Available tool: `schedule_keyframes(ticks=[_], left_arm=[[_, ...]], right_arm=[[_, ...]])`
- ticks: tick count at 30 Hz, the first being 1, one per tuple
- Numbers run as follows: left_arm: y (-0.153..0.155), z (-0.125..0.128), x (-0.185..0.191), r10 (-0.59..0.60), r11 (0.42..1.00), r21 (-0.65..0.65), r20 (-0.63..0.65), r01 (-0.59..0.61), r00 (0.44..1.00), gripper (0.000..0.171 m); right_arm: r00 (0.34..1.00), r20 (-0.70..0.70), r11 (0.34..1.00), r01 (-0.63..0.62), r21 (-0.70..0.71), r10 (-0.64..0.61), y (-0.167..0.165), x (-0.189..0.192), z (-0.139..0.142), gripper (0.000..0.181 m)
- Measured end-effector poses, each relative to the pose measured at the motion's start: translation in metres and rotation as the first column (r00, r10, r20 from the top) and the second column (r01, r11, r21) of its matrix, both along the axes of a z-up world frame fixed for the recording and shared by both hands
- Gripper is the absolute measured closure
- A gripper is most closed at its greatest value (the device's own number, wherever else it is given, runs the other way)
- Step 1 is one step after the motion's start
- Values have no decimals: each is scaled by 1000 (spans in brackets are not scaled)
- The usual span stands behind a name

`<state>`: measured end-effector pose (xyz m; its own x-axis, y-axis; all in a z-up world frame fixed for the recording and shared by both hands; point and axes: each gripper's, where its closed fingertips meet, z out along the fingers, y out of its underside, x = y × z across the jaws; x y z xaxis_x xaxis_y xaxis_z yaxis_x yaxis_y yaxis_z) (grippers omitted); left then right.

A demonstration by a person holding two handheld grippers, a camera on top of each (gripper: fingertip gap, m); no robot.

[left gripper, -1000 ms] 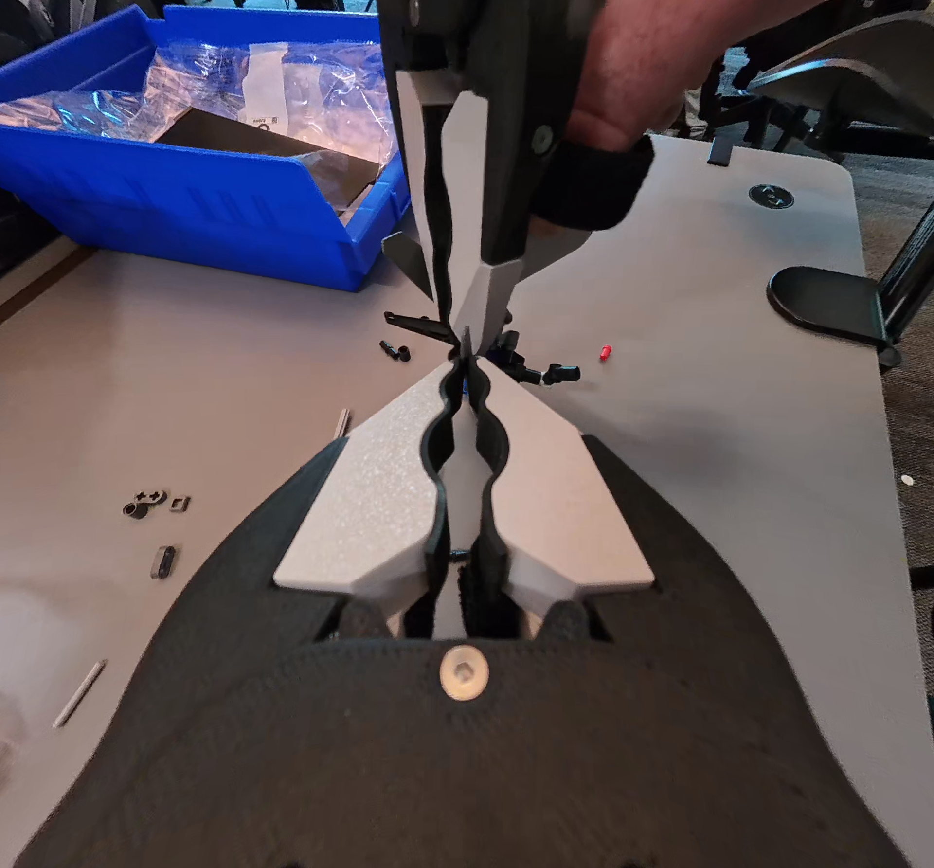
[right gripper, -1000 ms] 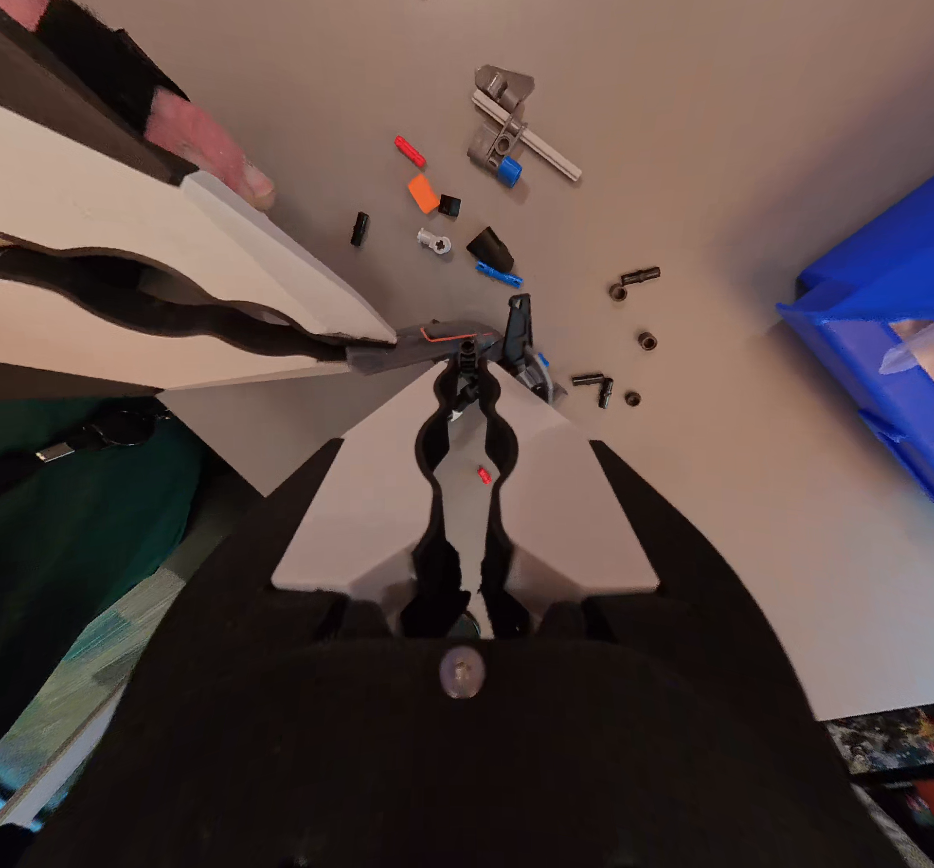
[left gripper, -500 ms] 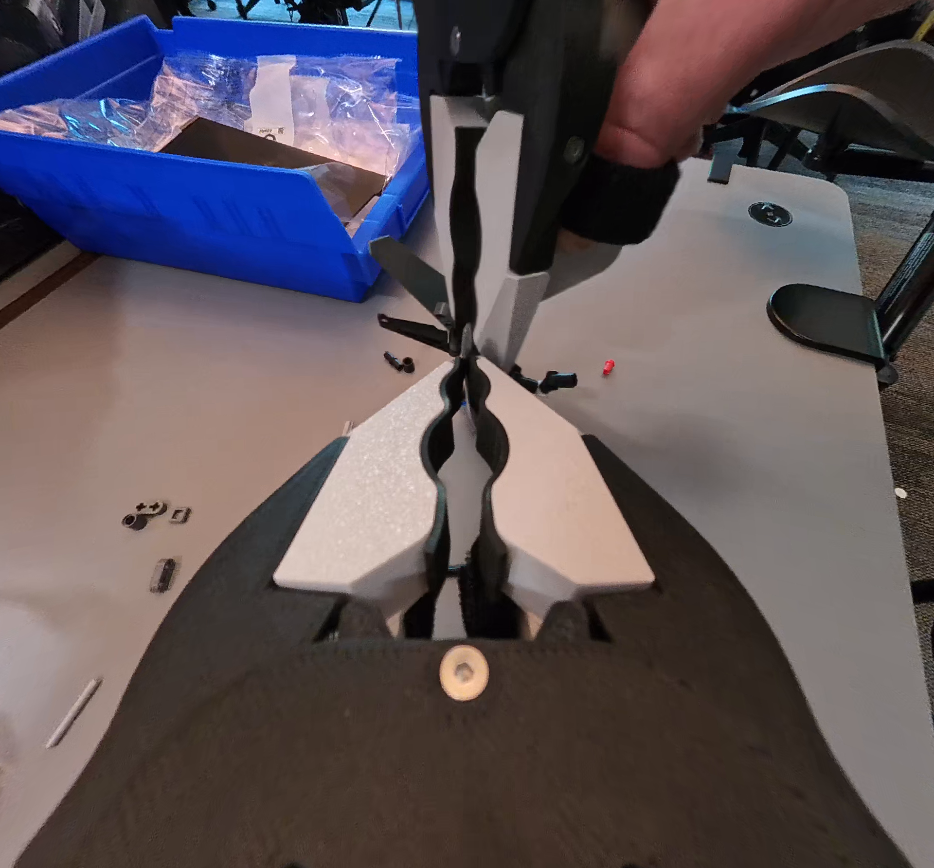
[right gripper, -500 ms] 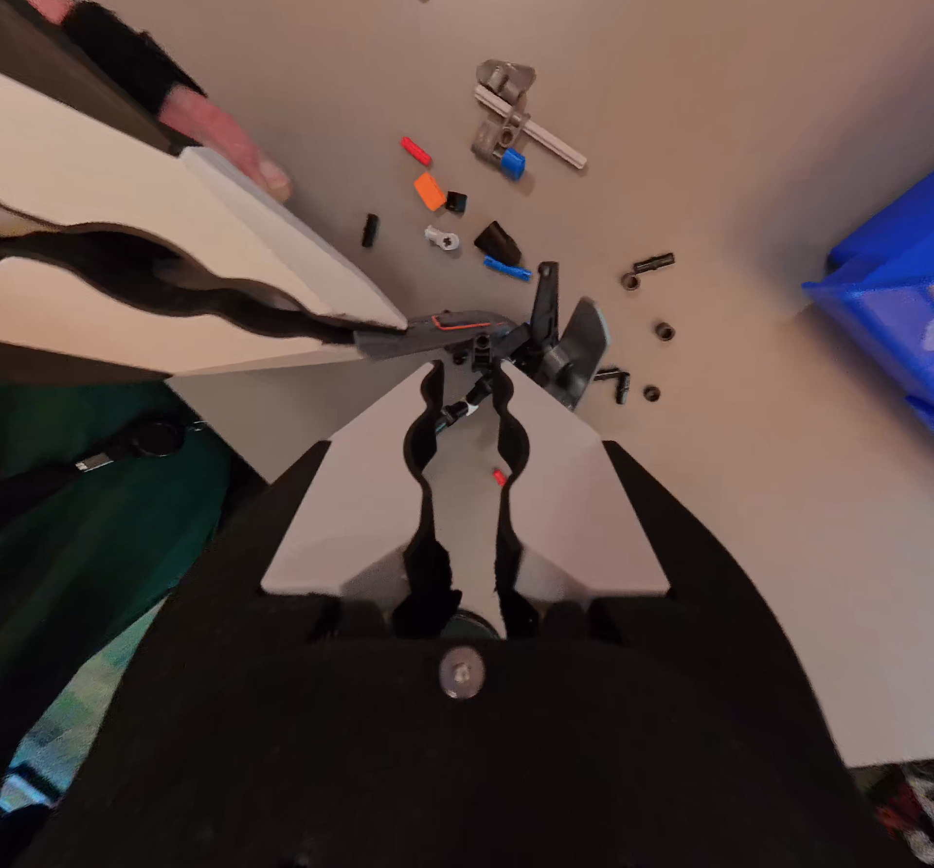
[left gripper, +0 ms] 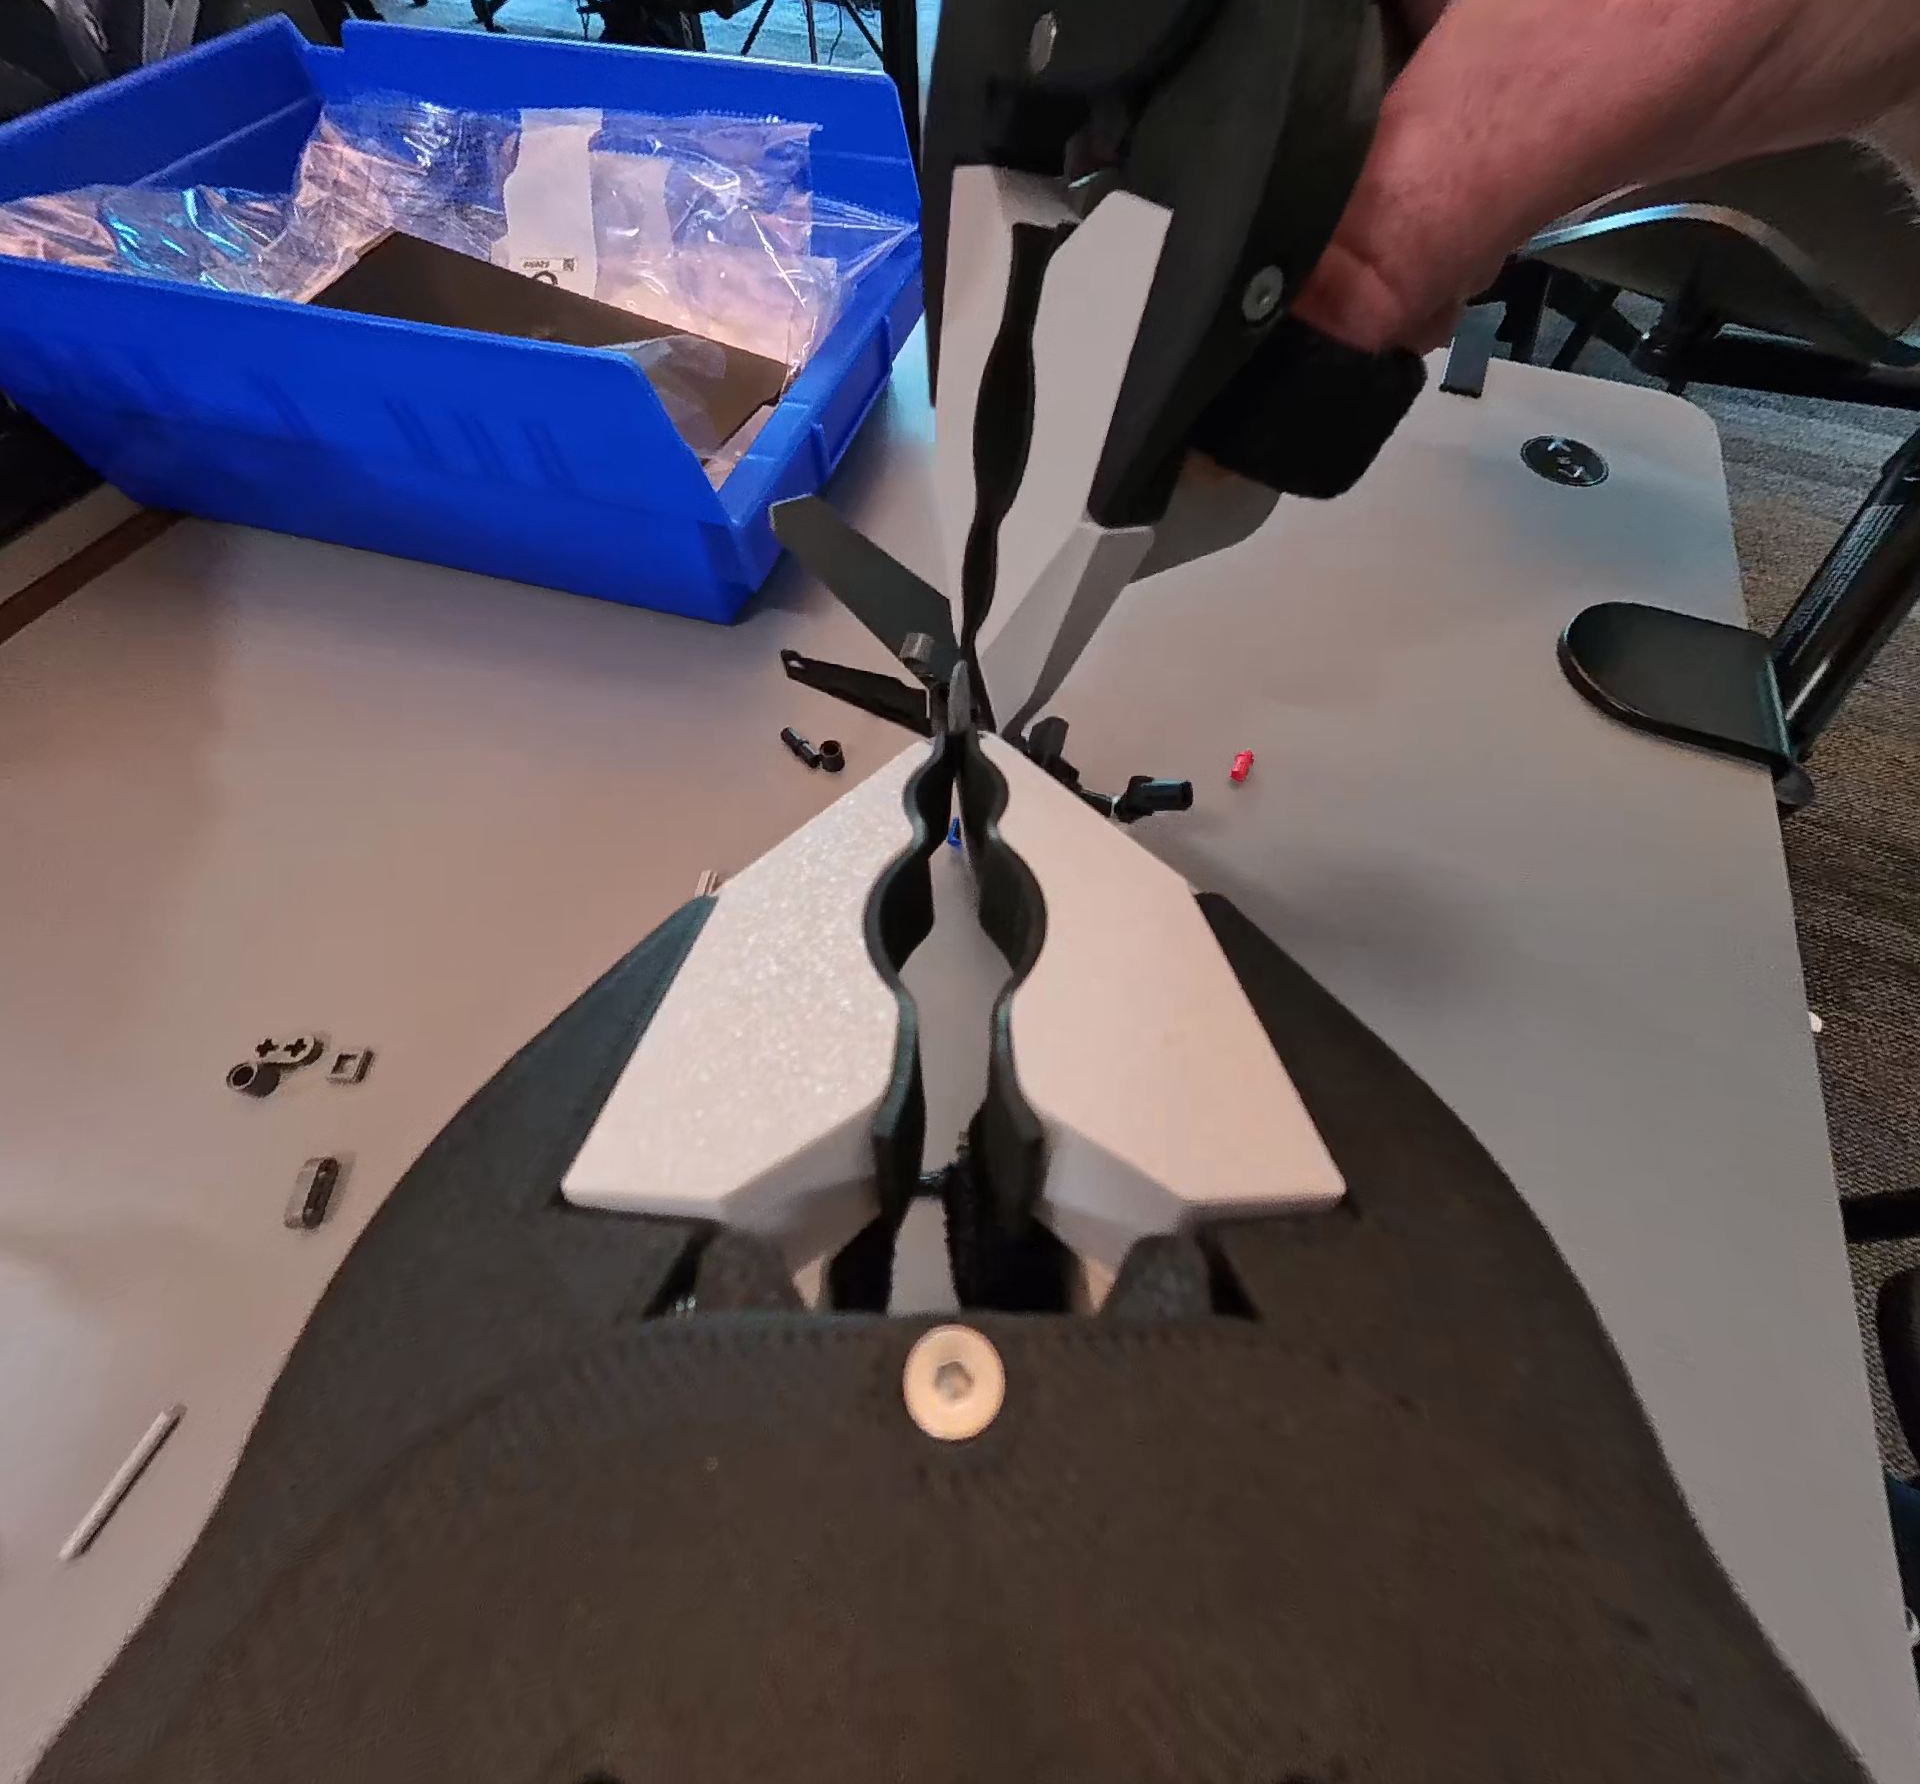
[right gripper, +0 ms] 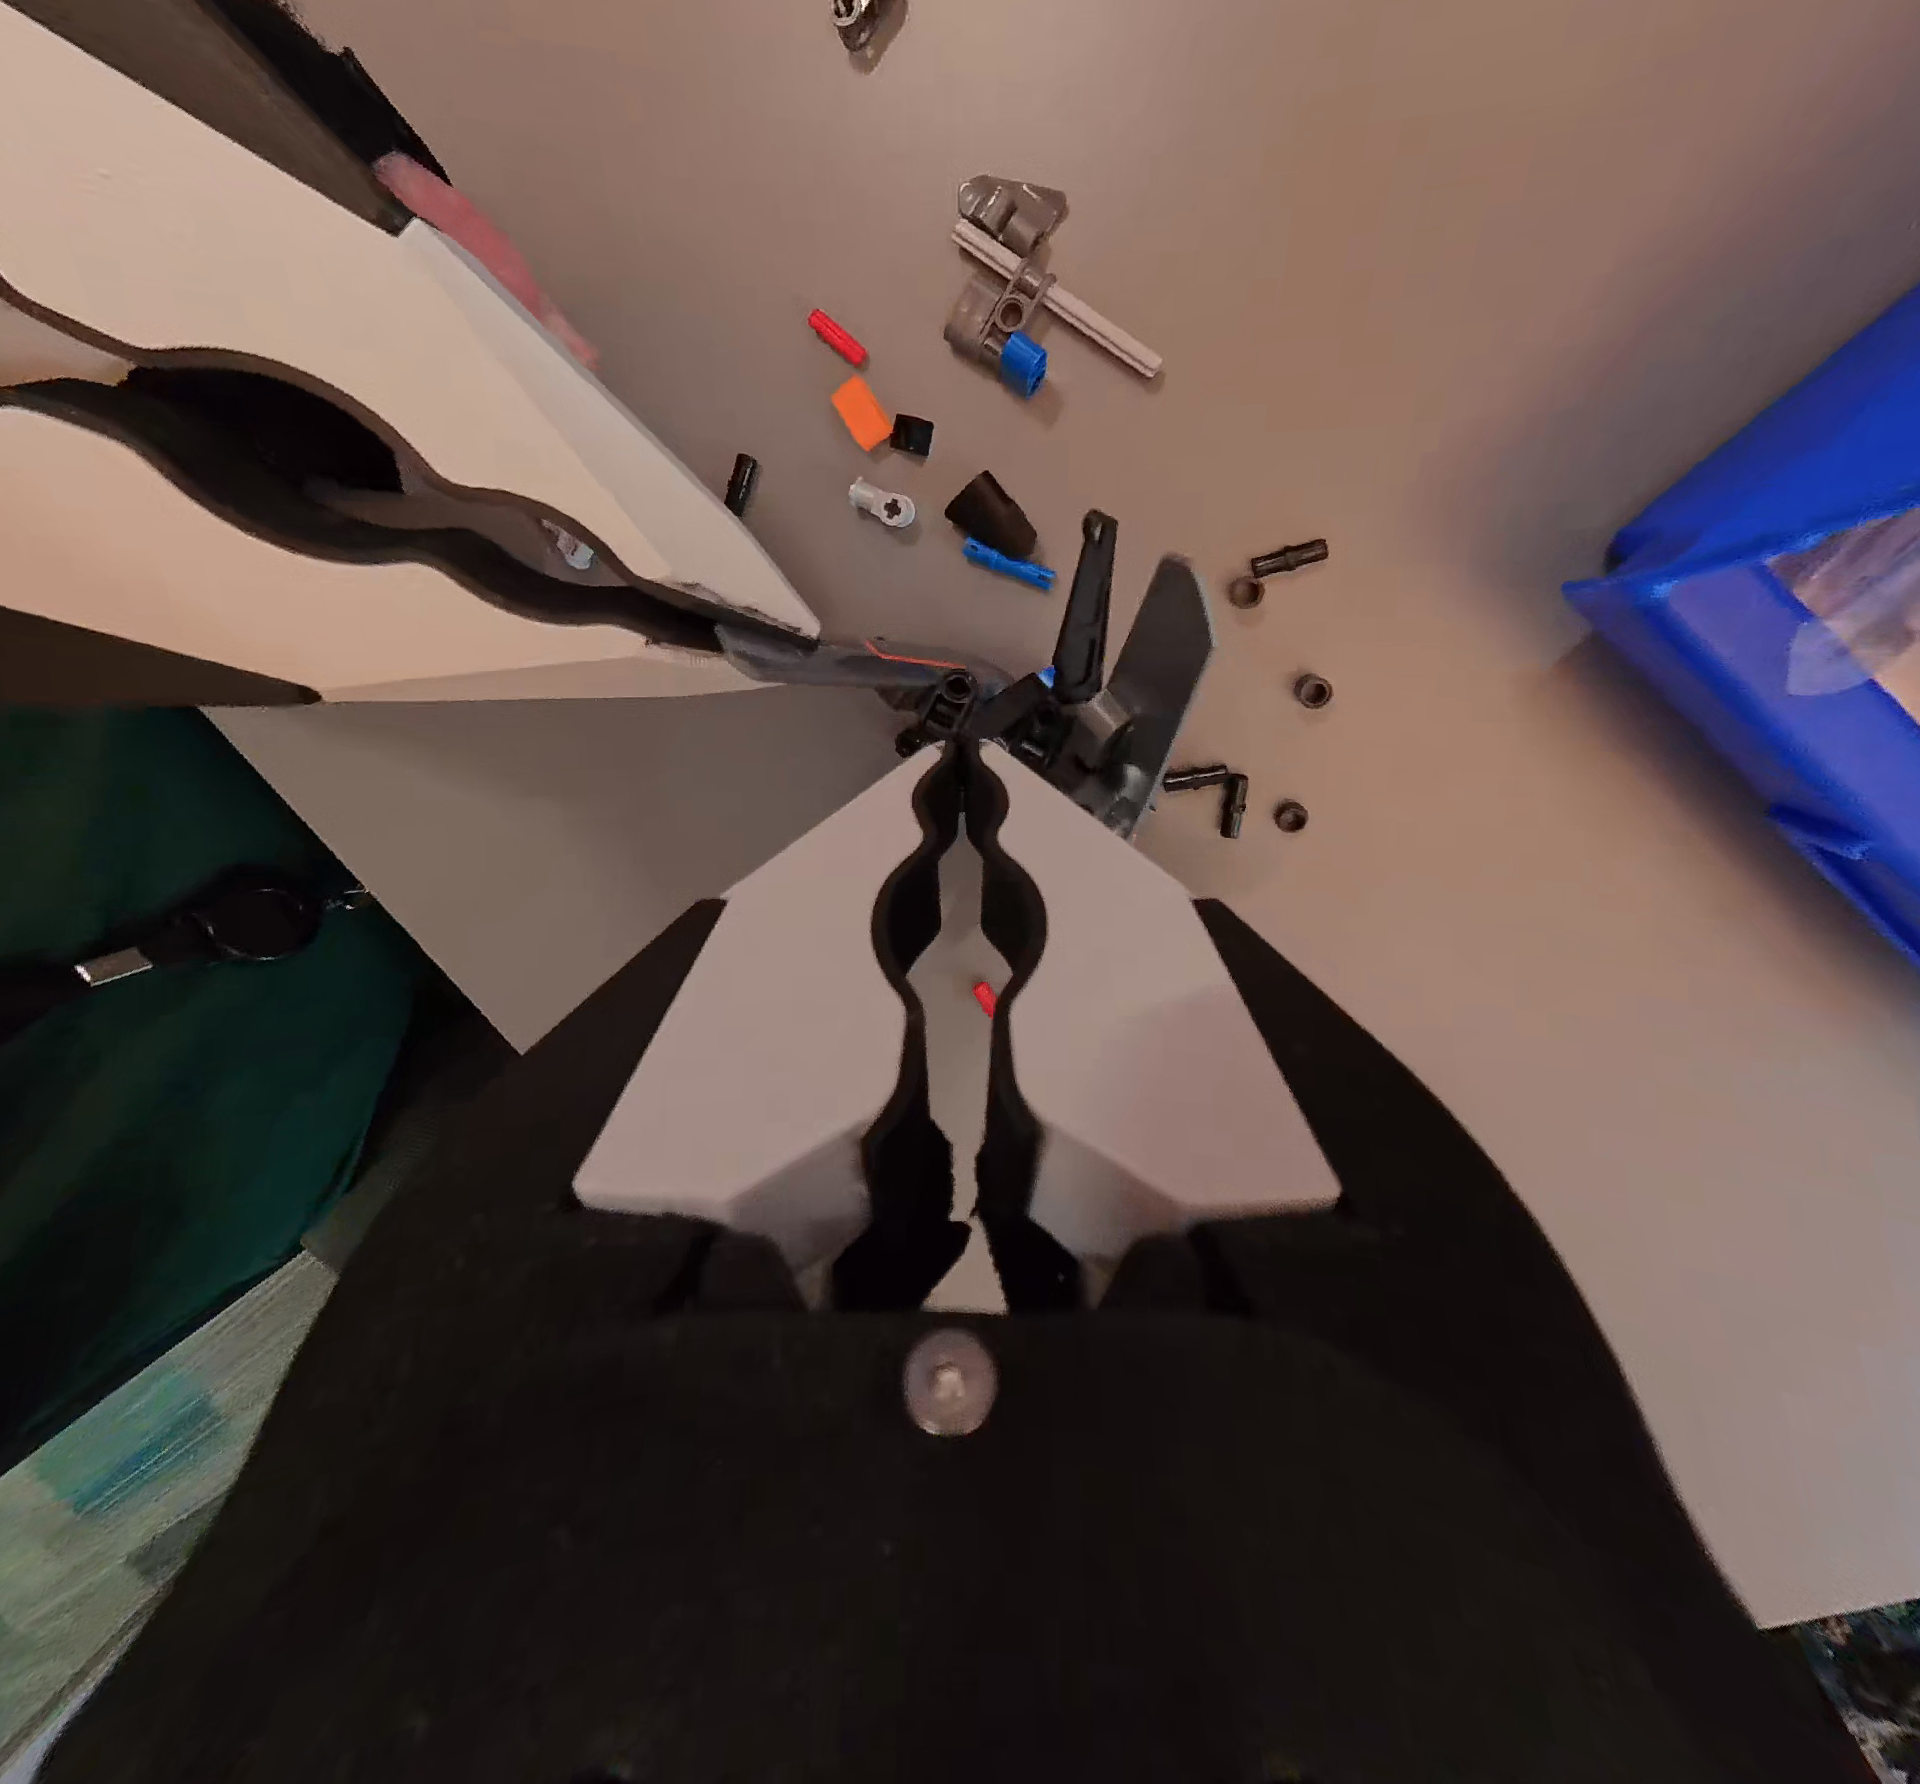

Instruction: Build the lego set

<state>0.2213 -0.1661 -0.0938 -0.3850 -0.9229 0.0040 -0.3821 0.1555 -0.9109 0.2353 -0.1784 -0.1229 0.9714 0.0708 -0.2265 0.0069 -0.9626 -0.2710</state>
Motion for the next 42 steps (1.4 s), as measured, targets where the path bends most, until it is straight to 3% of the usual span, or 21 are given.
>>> schedule_keyframes(ticks=[9, 14, 18, 23, 24, 29, 42], left_arm=[[1, 1, 1, 1, 1000, -13, -4, -1, 1000, 171], [5, 1, 0, 2, 998, -61, -15, -3, 1000, 171], [4, 2, -1, -25, 995, -98, -16, 24, 1000, 171], [4, 0, -4, -64, 990, -128, -17, 61, 998, 171], [4, 0, -4, -64, 990, -127, -20, 61, 998, 171], [10, 0, -2, -47, 983, -181, -38, 40, 998, 171], [26, -10, 9, -70, 906, -423, -138, 6, 988, 171]], right_arm=[[999, -39, 998, 6, 69, -3, 3, -3, 2, 181], [993, -7, 970, 117, 211, -119, 1, 26, 27, 181], [977, -91, 929, 209, 306, -191, -3, 38, 19, 157], [942, -320, 881, 235, 410, -102, 6, 25, 4, 162], [941, -330, 877, 221, 426, -77, 7, 22, 2, 174], [937, -348, 848, 213, 485, -36, 8, 20, 0, 181], [872, -487, 787, 270, 555, 44, 12, 18, -2, 181]])
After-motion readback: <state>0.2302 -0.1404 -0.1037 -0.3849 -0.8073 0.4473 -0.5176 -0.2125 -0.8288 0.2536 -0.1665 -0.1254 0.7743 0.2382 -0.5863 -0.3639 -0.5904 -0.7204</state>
